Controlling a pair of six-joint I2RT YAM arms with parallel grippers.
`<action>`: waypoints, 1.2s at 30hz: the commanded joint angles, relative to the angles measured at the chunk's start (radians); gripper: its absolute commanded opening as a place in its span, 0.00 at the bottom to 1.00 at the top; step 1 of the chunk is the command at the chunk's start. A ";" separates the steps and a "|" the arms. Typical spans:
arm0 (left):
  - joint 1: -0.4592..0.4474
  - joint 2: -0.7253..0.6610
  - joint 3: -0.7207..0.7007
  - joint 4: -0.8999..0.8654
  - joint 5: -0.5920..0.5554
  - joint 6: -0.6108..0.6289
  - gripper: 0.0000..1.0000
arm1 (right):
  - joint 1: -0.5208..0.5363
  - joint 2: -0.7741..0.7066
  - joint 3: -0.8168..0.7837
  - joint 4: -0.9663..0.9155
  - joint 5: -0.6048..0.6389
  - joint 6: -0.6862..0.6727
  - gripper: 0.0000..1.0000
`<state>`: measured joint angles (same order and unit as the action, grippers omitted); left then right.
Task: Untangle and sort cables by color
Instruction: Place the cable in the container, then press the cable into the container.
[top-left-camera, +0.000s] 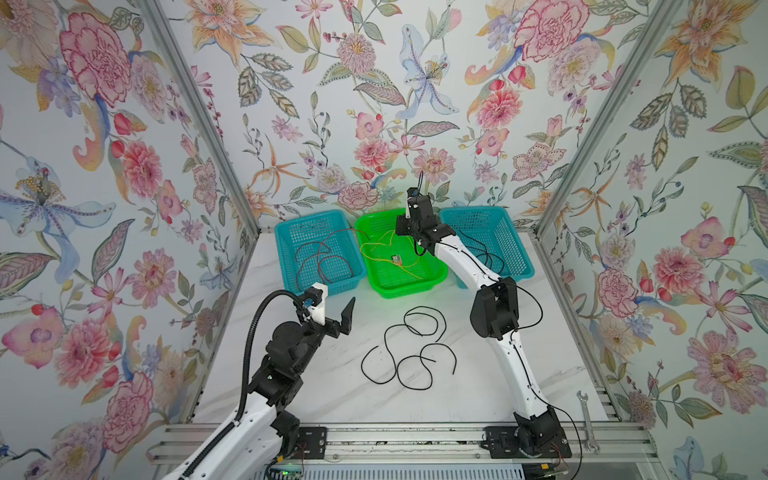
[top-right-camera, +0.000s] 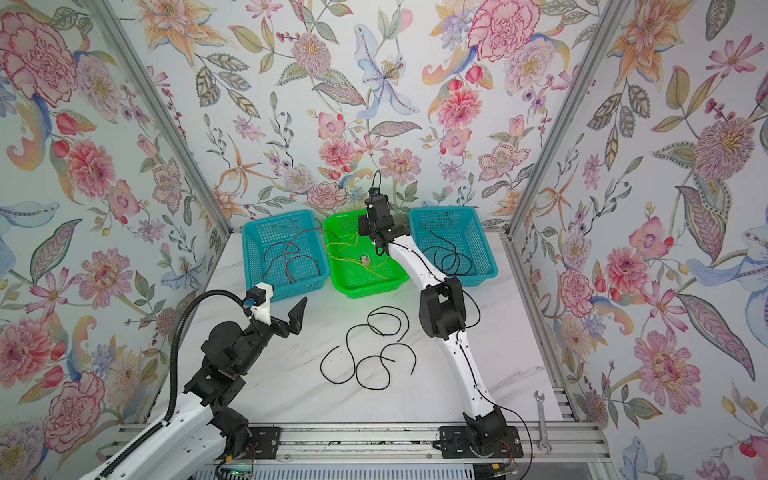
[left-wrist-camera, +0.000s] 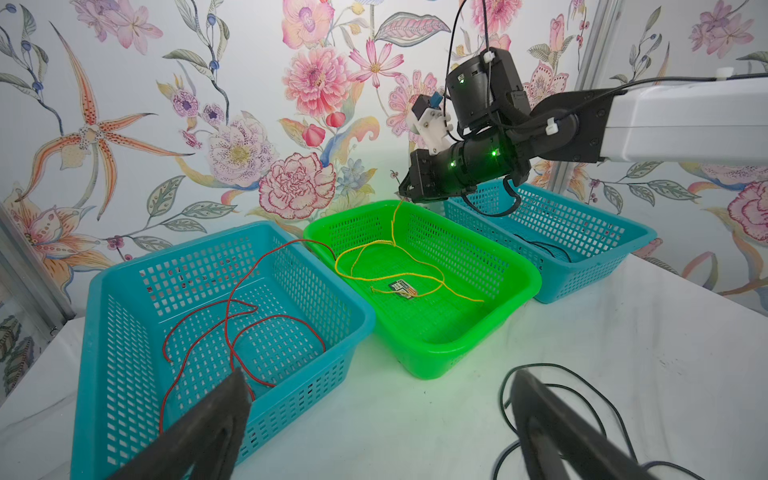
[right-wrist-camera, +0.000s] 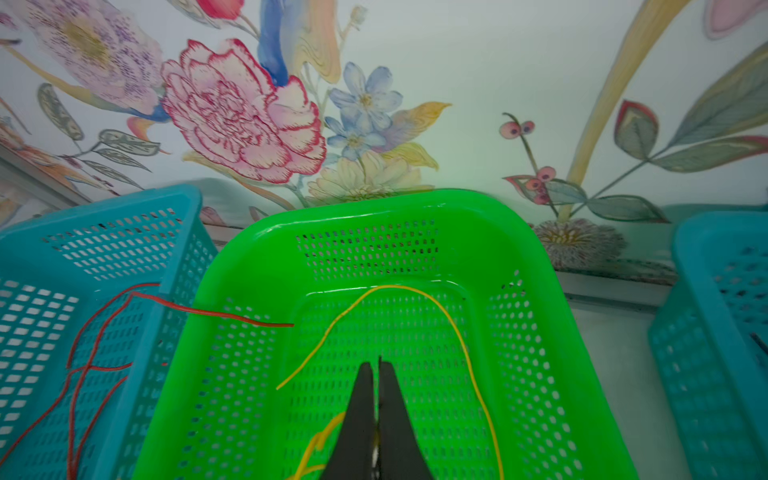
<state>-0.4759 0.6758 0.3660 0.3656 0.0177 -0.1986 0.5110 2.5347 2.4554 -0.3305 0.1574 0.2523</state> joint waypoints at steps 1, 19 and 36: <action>0.008 -0.004 -0.009 -0.003 -0.014 -0.005 0.99 | 0.000 -0.022 -0.033 -0.053 0.117 -0.051 0.00; 0.009 0.014 0.000 -0.005 -0.013 -0.002 0.99 | -0.011 -0.074 -0.109 -0.064 0.157 -0.095 0.51; 0.199 0.492 0.471 -0.044 0.074 0.050 0.99 | 0.056 -0.537 -0.492 -0.034 0.003 -0.168 0.58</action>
<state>-0.3416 1.0550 0.7265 0.3389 0.0216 -0.1871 0.5385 2.0426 2.0445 -0.3637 0.1986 0.1078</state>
